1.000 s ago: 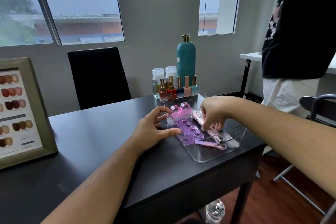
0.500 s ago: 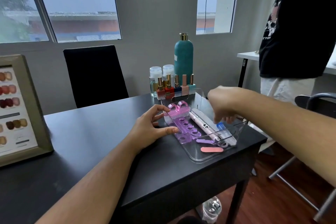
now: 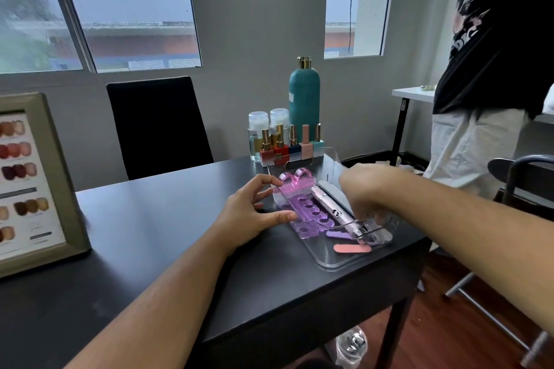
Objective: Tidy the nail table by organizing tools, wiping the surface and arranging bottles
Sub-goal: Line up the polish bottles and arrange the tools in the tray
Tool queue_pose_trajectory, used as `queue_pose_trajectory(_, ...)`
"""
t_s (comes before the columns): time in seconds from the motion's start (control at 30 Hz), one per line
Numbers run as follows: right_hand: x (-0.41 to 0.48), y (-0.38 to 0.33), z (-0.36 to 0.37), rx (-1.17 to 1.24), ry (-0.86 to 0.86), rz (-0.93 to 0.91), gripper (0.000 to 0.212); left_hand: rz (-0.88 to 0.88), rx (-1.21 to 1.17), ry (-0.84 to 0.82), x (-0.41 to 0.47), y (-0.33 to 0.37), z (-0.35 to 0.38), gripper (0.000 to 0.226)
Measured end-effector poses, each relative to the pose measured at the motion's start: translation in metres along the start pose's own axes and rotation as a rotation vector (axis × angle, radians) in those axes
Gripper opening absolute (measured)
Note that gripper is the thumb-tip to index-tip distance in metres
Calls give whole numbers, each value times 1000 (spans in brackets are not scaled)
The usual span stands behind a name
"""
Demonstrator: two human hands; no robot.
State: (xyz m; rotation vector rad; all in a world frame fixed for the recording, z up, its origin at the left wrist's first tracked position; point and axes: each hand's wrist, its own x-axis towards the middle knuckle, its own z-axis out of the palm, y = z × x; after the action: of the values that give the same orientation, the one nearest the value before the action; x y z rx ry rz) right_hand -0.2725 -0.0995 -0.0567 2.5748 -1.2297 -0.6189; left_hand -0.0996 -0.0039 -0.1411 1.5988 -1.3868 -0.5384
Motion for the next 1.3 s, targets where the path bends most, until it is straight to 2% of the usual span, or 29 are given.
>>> queue_pose_trajectory(0.07,2,5,-2,77,48,-3,23,-2,-1,0,0,0,0,63)
queue_pose_trajectory(0.13,4,14,-10,284,124,7,22,1,-1,0,0,0,0,62)
queue_pose_trajectory(0.2,7,17,-21,471,275,-10,13,0,2,0,0,-1,0,62)
queue_pose_trajectory(0.27,11,11,-28,581,410,-63,18,-1,4,1,-1,-1,0,61)
queue_pose_trajectory(0.3,13,6,-29,592,422,-91,21,0,3,3,-1,-1,0,62)
queue_pose_trajectory(0.53,24,-18,-10,386,313,-156,23,12,4,10,-1,0,0,64)
queue_pose_trajectory(0.73,25,-15,-9,355,291,-164,37,15,2,7,-1,-2,0,63)
queue_pose_trajectory(0.83,24,-8,-8,396,287,-184,31,17,3,6,0,-3,0,61)
queue_pose_trajectory(0.93,19,1,-7,380,183,-250,25,19,0,5,0,-3,0,62)
queue_pose_trajectory(1.03,14,4,-6,278,62,-288,40,18,3,5,0,-3,0,62)
queue_pose_trajectory(1.13,17,4,-2,251,71,-297,51,17,3,7,0,-3,0,64)
queue_pose_trajectory(1.3,22,5,3,341,141,-293,53,12,5,7,-1,-2,0,65)
